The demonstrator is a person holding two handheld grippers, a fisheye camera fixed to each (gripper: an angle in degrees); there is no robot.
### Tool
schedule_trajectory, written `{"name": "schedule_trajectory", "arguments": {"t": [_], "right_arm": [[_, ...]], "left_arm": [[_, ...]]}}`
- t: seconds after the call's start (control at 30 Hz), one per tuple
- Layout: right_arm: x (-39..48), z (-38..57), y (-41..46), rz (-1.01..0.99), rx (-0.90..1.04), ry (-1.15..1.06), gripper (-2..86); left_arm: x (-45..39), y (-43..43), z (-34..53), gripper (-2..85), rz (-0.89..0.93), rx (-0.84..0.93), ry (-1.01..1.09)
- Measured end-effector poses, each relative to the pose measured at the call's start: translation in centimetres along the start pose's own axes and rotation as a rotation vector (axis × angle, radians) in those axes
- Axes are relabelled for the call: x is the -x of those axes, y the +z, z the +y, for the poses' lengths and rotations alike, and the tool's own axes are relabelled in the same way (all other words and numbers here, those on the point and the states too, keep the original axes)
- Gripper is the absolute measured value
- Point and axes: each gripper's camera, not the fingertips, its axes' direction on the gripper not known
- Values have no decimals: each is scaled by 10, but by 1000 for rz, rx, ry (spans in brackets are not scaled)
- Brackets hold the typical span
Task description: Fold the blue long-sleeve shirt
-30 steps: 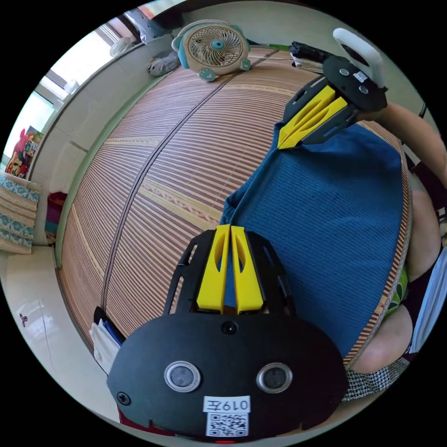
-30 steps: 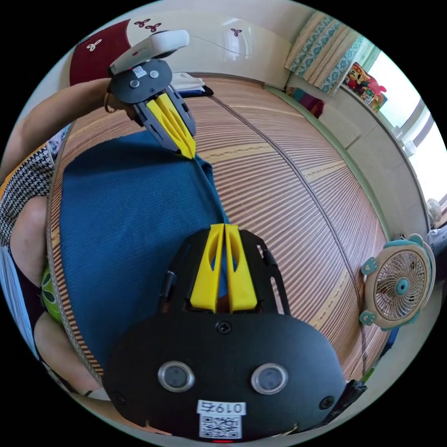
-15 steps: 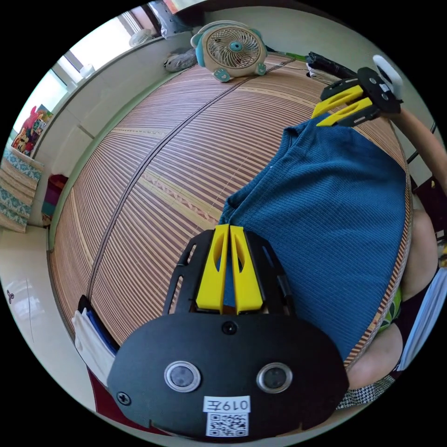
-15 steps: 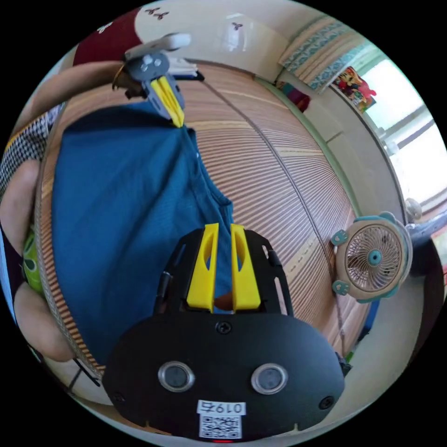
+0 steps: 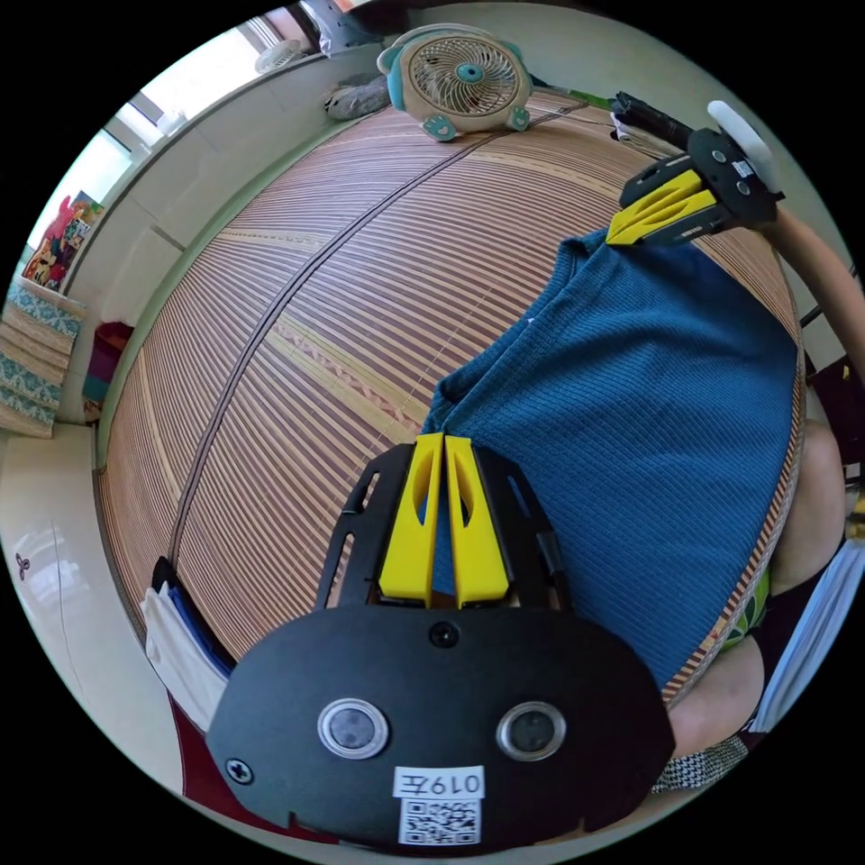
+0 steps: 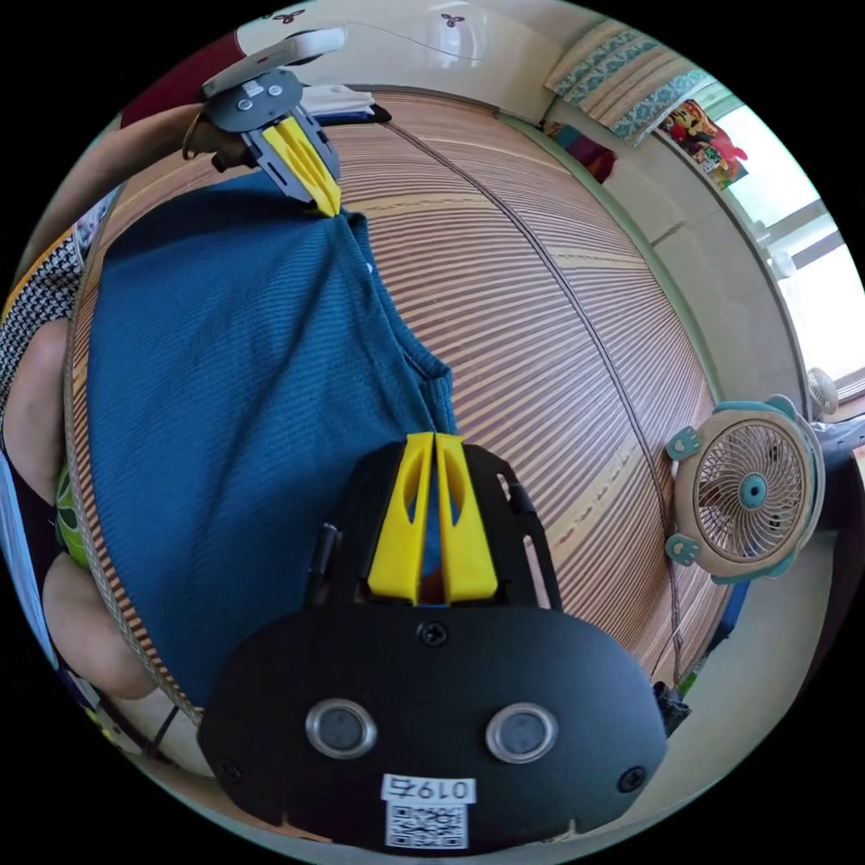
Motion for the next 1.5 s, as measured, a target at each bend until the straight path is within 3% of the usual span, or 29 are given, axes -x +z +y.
{"name": "schedule_trajectory", "arguments": {"t": [0.2,0.33,0.5,0.63,0.73,0.93,1.13,1.27,1.5], "right_arm": [[-47,36,-17,-14,-37,68,0],[-69,67,-28,32,-55,126,46],[-140,160,-87,28,-234,425,41],[-208,261,-93,-143,-296,663,54],[-227,287,-73,-201,-217,698,78],[-257,321,-55,-340,-239,810,61],[-274,340,-66,-320,-264,811,-6],[-287,355,-92,-235,-324,831,-8],[-300,363,-79,-301,-286,877,33]], "left_arm": [[2,0,-10,6,-1,18,-9],[3,0,-17,6,-6,35,-17],[3,0,-23,6,-16,47,-12],[7,0,-27,7,-6,49,-22],[9,-1,-28,7,-5,47,-30],[11,-3,-31,7,-19,57,-26],[18,-5,-31,6,-13,58,-30],[22,-7,-30,6,-17,59,-32],[30,-11,-26,6,-23,68,-34]]}}
